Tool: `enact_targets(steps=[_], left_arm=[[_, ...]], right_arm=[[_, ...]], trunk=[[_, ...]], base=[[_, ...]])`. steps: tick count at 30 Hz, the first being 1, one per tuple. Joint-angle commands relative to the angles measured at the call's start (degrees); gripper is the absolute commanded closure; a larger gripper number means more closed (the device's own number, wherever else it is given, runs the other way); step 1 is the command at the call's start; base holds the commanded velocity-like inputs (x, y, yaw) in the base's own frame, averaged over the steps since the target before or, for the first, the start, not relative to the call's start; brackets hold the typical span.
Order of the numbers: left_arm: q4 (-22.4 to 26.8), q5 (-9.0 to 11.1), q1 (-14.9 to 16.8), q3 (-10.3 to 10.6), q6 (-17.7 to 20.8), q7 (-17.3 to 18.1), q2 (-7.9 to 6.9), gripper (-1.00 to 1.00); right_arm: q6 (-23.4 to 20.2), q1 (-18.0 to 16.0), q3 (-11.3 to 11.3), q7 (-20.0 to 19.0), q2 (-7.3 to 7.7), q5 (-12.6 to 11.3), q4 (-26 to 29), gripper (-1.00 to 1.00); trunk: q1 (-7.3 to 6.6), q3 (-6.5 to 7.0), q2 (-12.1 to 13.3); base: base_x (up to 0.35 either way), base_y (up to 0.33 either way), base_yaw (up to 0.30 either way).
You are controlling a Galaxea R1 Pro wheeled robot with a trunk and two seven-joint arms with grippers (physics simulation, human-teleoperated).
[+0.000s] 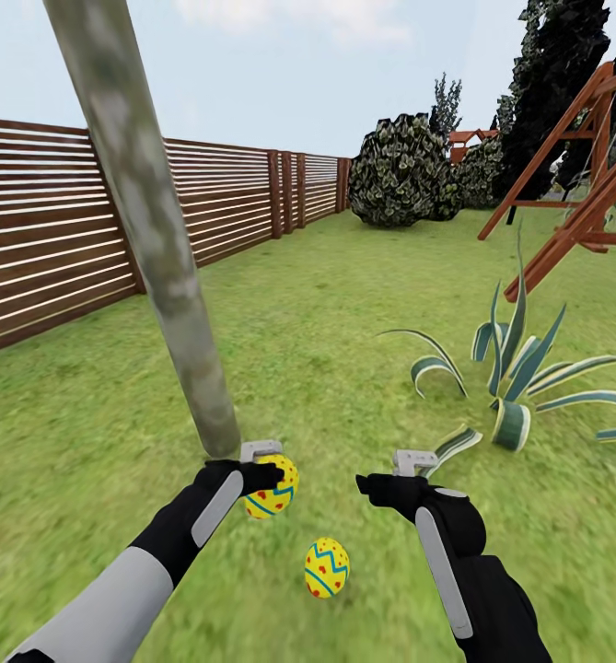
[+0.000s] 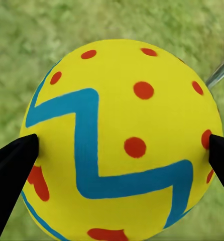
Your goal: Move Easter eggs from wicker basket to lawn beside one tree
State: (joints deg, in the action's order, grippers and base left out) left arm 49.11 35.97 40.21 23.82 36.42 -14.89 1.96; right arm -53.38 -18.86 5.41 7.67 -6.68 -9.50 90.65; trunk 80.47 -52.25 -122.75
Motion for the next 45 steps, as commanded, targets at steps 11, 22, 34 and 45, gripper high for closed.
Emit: enact_targets(steps=[11,22,34,45], left_arm=[[0.0,0.6,0.0,0.2,0.1,-0.4,-0.03,1.0],[0.0,0.4,0.0,0.3,0.0,-0.4,-0.03,1.0],[0.0,0.1,0.0,0.6,-0.3,-0.4,-0.03,1.0],[0.0,0.1,0.0,0.6,-0.9,-0.4,-0.19,1.0]], right_arm=[[-0.2,0.0,0.1,0.6,-0.01,-0.6,0.1,-1.0],[-0.2,0.0,0.1,0.6,-0.01,-0.6,0.1,-1.0],[-0.2,0.0,0.1,0.6,0.0,-0.6,0.1,-1.0],[-0.2,0.0,0.1,0.6,0.0,-0.6,0.1,-1.0]], trunk=[[2.41,-2.03,-4.5],[4.83,-4.01,-8.9],[7.46,-6.16,-13.7],[9.88,-8.14,-18.1]], base=[[0.0,0.0,0.0],[0.0,0.0,0.0],[0.0,0.0,0.0],[0.0,0.0,0.0]])
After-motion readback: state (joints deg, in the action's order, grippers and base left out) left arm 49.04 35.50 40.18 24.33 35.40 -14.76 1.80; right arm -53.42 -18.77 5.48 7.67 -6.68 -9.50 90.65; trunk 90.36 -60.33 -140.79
